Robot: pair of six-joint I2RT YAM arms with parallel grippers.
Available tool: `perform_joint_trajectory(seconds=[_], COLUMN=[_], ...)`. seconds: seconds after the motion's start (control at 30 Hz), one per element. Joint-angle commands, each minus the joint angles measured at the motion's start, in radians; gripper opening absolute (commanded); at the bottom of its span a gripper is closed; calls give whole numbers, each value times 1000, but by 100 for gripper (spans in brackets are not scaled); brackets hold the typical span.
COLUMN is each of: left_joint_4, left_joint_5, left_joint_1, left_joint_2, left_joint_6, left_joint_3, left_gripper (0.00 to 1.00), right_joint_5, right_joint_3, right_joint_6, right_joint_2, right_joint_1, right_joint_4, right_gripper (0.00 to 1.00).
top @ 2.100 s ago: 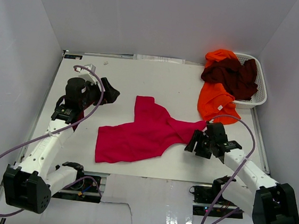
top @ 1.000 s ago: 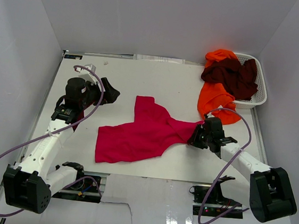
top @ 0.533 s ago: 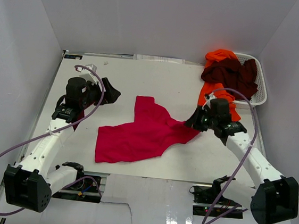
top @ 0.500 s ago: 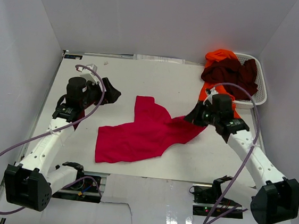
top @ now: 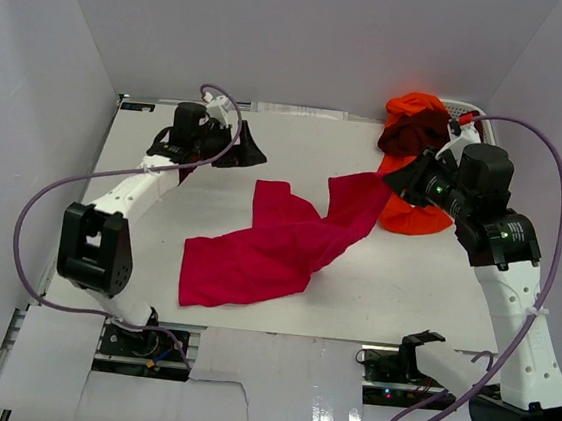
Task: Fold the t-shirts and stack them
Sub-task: Flatten out the tshirt
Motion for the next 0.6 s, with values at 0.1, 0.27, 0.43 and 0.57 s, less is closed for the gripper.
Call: perform_joint_trajectory(seconds=[0.1, 0.27, 0.43, 0.57], left_joint_4=[-89, -270, -362, -381], left_joint_5=[195, 89, -12, -27], left_joint_1=[-32, -71, -94, -101], left_joint_2=[278, 467, 565, 614], left_joint_6=[60, 137, 157, 149], left_joint_3=[294, 480, 558, 572], left_gripper=[98, 98, 98, 94], right_joint_5=[80, 106, 109, 108], right_joint_3=[-79, -130, -136, -144], right_joint_6=[2, 0, -5, -6], right_joint_2=[-84, -151, -168, -176], right_joint_1=[-8, -11, -13, -13], right_joint_4=[-121, -157, -180, -184], right_gripper=[8, 8, 8, 8])
